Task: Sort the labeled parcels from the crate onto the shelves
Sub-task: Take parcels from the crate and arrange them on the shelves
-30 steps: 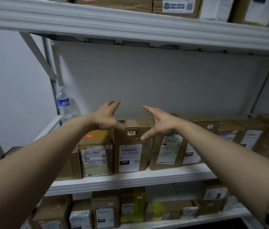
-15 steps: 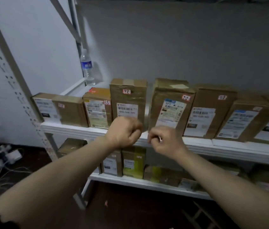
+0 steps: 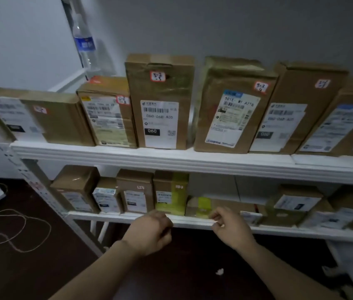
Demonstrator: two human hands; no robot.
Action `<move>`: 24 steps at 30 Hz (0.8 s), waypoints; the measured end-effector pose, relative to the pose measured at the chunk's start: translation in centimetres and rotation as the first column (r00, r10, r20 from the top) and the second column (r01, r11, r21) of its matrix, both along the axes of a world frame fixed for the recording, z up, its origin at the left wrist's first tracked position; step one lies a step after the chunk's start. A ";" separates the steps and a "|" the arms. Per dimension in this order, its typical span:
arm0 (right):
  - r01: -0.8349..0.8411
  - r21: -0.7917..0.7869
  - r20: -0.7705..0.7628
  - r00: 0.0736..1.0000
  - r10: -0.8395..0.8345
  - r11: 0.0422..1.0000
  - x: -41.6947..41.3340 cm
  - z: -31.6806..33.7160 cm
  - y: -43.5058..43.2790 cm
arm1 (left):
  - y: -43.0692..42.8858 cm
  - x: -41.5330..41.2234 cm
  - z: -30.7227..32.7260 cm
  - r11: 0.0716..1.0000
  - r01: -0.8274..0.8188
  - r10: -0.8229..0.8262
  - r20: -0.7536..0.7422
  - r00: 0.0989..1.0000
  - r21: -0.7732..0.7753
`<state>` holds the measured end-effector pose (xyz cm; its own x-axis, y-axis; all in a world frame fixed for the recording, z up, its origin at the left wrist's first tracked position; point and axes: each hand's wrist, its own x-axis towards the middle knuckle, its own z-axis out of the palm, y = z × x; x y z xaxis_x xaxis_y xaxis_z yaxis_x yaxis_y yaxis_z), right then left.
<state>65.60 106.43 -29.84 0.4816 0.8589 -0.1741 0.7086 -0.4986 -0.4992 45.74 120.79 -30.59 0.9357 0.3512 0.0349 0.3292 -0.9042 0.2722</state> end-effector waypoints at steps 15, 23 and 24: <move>-0.191 0.002 0.178 0.966 0.188 0.982 11.1 -7.0 -4.2 | -5.9 15.1 -7.5 0.887 -0.158 0.301 -0.286 0.910 0.434; -0.207 -0.138 0.485 0.838 0.249 0.968 14.1 -13.1 1.1 | -2.8 17.8 -11.5 0.696 -0.138 0.324 -0.136 0.936 0.705; -0.205 -0.144 0.492 0.834 0.250 0.968 14.2 -14.0 1.2 | -2.7 17.3 -12.1 0.690 -0.242 0.310 0.023 0.951 0.682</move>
<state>79.82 107.62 -43.87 0.3150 0.9484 -0.0360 0.9489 -0.3155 -0.0081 63.02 118.05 -42.71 0.8112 0.5096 0.2868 0.5847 -0.7002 -0.4096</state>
